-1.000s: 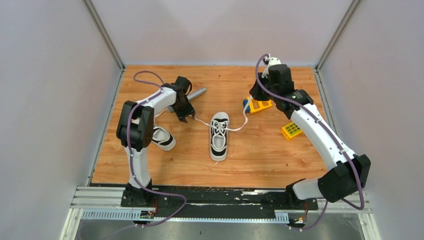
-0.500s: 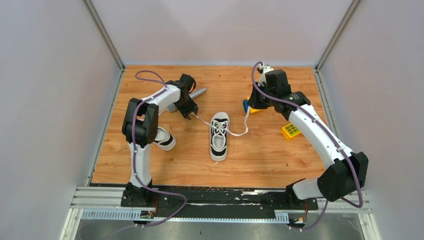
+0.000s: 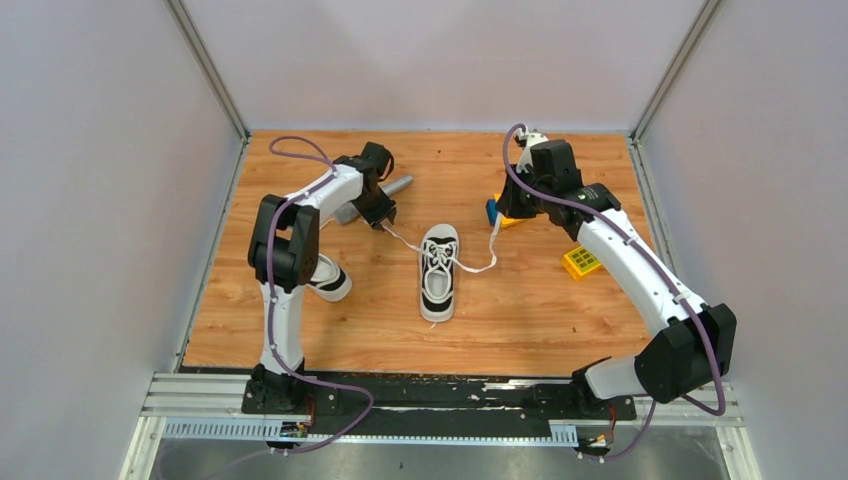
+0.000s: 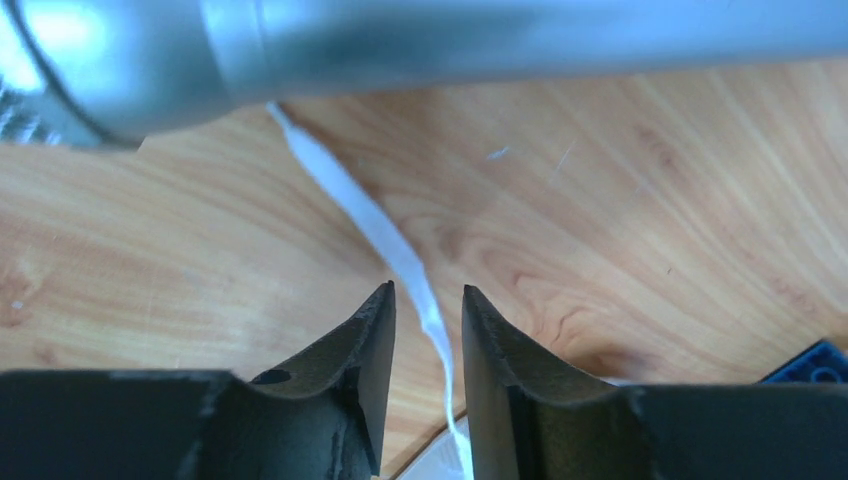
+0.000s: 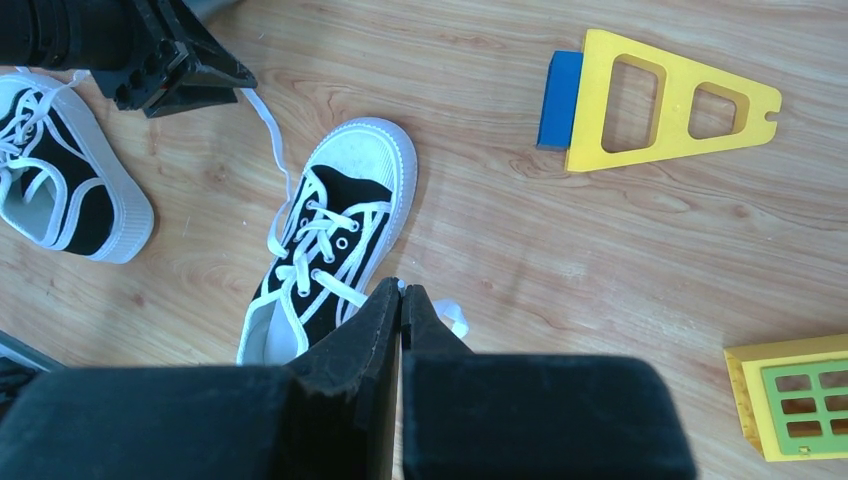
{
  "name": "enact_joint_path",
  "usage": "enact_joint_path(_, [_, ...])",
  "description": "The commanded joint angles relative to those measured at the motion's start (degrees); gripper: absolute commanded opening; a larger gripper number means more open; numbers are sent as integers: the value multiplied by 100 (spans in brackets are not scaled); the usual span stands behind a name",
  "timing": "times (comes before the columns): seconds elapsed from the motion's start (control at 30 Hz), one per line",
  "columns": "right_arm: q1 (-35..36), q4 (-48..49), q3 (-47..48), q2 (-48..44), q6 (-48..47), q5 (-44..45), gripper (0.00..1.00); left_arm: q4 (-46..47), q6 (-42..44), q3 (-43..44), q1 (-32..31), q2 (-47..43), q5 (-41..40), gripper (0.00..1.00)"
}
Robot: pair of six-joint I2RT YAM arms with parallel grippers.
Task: Tie the shoes
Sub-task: Cross the shoelace with the shoelace.
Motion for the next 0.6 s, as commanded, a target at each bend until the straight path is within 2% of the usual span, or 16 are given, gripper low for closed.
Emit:
enact_joint_path(0.0, [2, 200, 62, -3, -189, 110, 0, 117, 60, 359, -46, 375, -454, 36])
enact_joint_path(0.27, [-35, 433, -4, -92, -260, 100, 0, 148, 262, -36, -129, 249, -561, 29])
enact_joint_path(0.3, [-37, 454, -13, -103, -259, 74, 0, 219, 337, -70, -133, 246, -562, 18])
enact_joint_path(0.37, [-42, 484, -30, -125, -267, 51, 0, 437, 599, -130, -156, 250, -519, 5])
enact_joint_path(0.4, [-52, 498, -32, -135, -266, 51, 0, 462, 645, -119, -171, 247, -516, 6])
enact_joint_path(0.47, [-63, 491, -32, -163, -260, 8, 0, 493, 685, -82, -206, 176, -484, 26])
enact_joint_path(0.5, [-67, 488, -36, -179, -259, -12, 0, 493, 706, -66, -220, 107, -486, 41])
enact_joint_path(0.57, [-76, 487, -53, -217, -249, -36, 0, 495, 695, -52, -259, 38, -491, 47])
